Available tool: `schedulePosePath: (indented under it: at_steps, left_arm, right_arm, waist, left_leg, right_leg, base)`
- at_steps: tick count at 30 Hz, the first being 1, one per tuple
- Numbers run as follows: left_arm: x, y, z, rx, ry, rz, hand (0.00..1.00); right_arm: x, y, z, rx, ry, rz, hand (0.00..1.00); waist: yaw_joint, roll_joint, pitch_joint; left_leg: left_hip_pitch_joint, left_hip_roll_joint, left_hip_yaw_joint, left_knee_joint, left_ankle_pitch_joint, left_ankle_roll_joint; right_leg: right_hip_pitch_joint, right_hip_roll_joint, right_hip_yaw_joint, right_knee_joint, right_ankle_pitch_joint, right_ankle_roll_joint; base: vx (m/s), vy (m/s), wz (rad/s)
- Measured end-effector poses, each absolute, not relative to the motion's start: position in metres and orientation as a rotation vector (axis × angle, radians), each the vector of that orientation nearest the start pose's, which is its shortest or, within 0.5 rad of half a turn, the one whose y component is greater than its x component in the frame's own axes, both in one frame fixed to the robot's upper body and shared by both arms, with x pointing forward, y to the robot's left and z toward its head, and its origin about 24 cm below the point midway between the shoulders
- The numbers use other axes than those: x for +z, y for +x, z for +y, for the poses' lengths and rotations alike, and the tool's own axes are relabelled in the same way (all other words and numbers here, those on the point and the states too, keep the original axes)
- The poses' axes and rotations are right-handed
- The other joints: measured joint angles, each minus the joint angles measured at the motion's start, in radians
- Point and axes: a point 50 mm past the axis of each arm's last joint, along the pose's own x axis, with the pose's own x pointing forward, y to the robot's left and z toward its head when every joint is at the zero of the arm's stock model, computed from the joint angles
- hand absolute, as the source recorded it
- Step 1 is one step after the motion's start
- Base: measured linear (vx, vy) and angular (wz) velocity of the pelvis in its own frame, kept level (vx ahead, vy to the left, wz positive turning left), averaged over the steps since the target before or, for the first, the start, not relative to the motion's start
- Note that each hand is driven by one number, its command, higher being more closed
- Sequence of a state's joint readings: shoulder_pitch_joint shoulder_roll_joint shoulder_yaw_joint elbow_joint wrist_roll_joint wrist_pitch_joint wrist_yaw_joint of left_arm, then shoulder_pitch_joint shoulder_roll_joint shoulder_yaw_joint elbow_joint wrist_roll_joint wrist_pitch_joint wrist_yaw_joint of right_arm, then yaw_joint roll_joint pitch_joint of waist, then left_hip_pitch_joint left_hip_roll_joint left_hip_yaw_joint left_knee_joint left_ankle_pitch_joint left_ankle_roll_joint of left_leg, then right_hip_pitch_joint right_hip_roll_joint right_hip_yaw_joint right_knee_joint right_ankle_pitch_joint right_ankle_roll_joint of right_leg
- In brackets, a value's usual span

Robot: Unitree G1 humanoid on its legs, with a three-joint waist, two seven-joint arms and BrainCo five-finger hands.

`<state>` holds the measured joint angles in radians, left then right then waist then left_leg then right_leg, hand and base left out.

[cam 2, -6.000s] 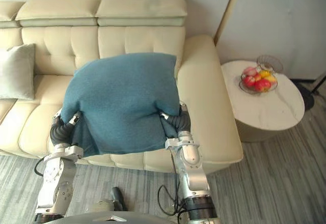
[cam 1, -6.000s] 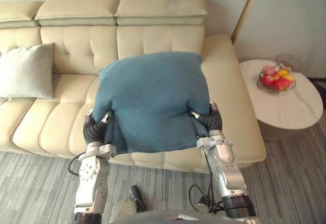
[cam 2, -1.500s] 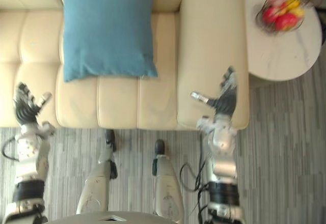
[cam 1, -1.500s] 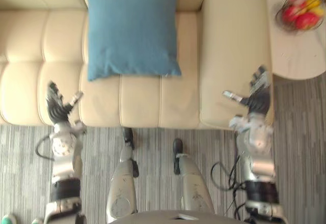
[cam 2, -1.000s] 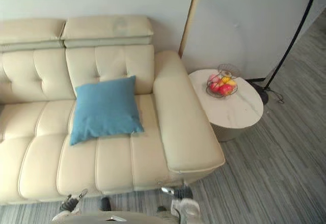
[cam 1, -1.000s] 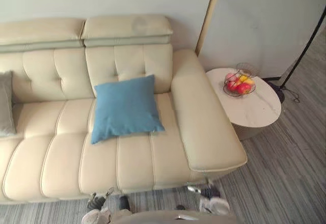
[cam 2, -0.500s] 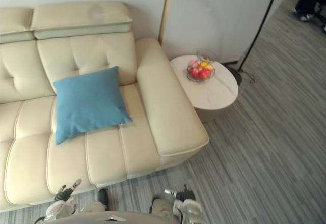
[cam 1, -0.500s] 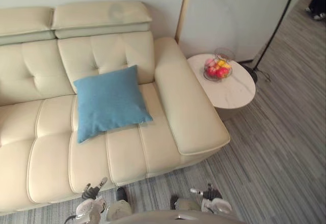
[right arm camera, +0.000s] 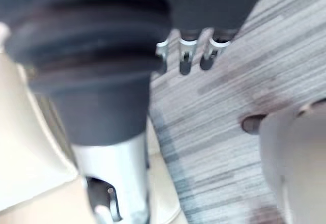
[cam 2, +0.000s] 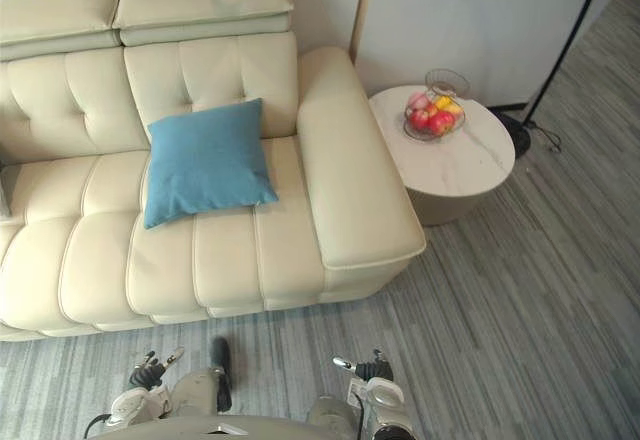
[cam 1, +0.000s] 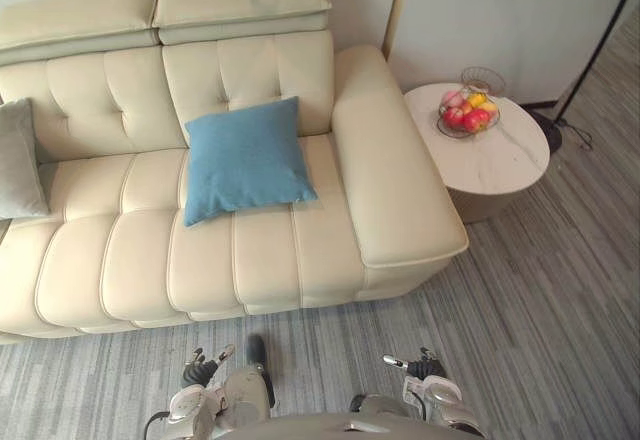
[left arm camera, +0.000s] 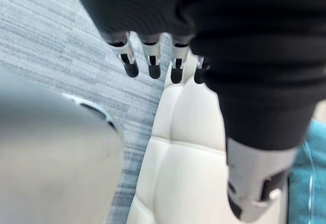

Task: Pick up cushions and gather them together orderly.

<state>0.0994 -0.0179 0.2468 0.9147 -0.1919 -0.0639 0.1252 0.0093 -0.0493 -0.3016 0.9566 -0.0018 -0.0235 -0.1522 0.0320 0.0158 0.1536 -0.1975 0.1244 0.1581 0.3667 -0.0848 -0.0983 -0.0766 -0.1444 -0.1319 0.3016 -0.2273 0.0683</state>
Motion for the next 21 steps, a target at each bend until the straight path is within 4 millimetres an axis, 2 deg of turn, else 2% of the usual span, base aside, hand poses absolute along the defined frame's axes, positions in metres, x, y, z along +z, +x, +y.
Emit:
schedulePosePath:
  at_steps: [1, 3, 6, 8, 9, 10, 14, 17, 18, 20, 21]
  left_arm:
    - [-0.152, 0.11, 0.186, 0.475, -0.255, 0.953, 0.0]
    - [-0.152, 0.107, 0.19, 0.479, -0.246, 0.958, 0.0]
    - [-0.153, 0.104, 0.197, 0.48, -0.221, 0.974, 0.0]
    - [-0.155, 0.102, 0.197, 0.465, -0.205, 0.993, 0.0]
    - [-0.156, 0.101, 0.197, 0.462, -0.202, 1.001, 0.0]
    - [-0.156, 0.101, 0.196, 0.449, -0.188, 1.011, 0.0]
    - [-0.158, 0.1, 0.194, 0.4, -0.144, 1.031, 0.0]
    - [-0.158, 0.102, 0.192, 0.371, -0.122, 1.034, 0.0]
    - [-0.158, 0.103, 0.192, 0.364, -0.111, 1.041, 0.0]
    - [-0.159, 0.104, 0.193, 0.358, -0.101, 1.047, 0.0]
    - [-0.158, 0.108, 0.192, 0.357, -0.105, 1.037, 0.0]
  right_arm:
    - [-0.144, 0.13, -0.217, -0.454, 0.032, 0.95, 0.0]
    - [-0.146, 0.126, -0.212, -0.461, 0.061, 0.965, 0.0]
    - [-0.151, 0.115, -0.206, -0.48, 0.1, 0.994, 0.0]
    - [-0.152, 0.111, -0.206, -0.495, 0.121, 1.0, 0.0]
    - [-0.152, 0.111, -0.206, -0.498, 0.125, 1.0, 0.0]
    - [-0.152, 0.11, -0.207, -0.506, 0.131, 1.002, 0.0]
    - [-0.152, 0.111, -0.21, -0.522, 0.142, 1.006, 0.0]
    - [-0.152, 0.116, -0.211, -0.516, 0.141, 1.003, 0.0]
    - [-0.15, 0.124, -0.21, -0.508, 0.142, 0.985, 0.0]
    - [-0.148, 0.131, -0.208, -0.496, 0.141, 0.969, 0.0]
    - [-0.145, 0.141, -0.206, -0.477, 0.139, 0.948, 0.0]
  waist:
    - [-0.001, 0.02, -0.002]
    - [-0.003, -0.004, -0.013]
    - [-0.022, -0.039, -0.04]
    - [-0.031, -0.031, -0.044]
    - [-0.032, -0.043, -0.052]
    - [-0.033, -0.031, -0.053]
    - [-0.041, -0.019, -0.06]
    - [-0.032, -0.018, -0.06]
    - [-0.028, -0.021, -0.057]
    - [-0.026, -0.025, -0.054]
    - [-0.015, -0.018, -0.05]
  left_leg:
    - [0.029, -0.002, -0.052, -0.026, -0.081, -0.007]
    - [0.064, -0.013, 0.004, -0.083, -0.066, 0.006]
    - [0.105, -0.033, 0.071, -0.148, -0.047, 0.022]
    - [0.127, -0.041, 0.092, -0.171, -0.039, 0.029]
    - [0.145, -0.045, 0.102, -0.181, -0.032, 0.033]
    - [0.154, -0.046, 0.117, -0.192, -0.027, 0.033]
    - [0.167, -0.045, 0.131, -0.215, -0.011, 0.03]
    - [0.174, -0.036, 0.154, -0.216, -0.011, 0.03]
    - [0.179, -0.03, 0.192, -0.218, -0.014, 0.027]
    - [0.184, -0.024, 0.237, -0.22, -0.026, 0.027]
    - [0.184, -0.015, 0.271, -0.234, -0.057, 0.031]
  right_leg:
    - [-0.019, 0.019, 0.036, 0.002, 0.012, 0.013]
    - [-0.025, 0.018, 0.096, -0.033, 0.05, 0.028]
    - [-0.002, 0.007, 0.151, -0.148, 0.136, 0.043]
    - [0.015, 0.005, 0.168, -0.185, 0.158, 0.044]
    - [0.025, 0.005, 0.179, -0.2, 0.167, 0.045]
    - [0.028, 0.006, 0.186, -0.218, 0.181, 0.047]
    - [0.035, 0.014, 0.215, -0.26, 0.214, 0.042]
    - [0.013, 0.03, 0.267, -0.265, 0.237, 0.036]
    - [-0.01, 0.042, 0.312, -0.269, 0.26, 0.028]
    - [-0.036, 0.054, 0.335, -0.286, 0.305, 0.021]
    - [-0.064, 0.084, 0.272, -0.335, 0.404, -0.046]
  base:
    - [-0.11, 0.168, -0.82]
    - [-0.09, 0.136, -0.88]
    - [-0.02, 0.11, -0.54]
    - [0.01, 0.081, -0.33]
    - [0.03, 0.069, -0.38]
    - [0.04, 0.028, -0.38]
    - [0.01, -0.012, -0.26]
    - [-0.03, -0.028, -0.56]
    - [-0.06, -0.013, -0.81]
    - [-0.12, -0.002, -1.37]
    - [-0.14, -0.011, -1.84]
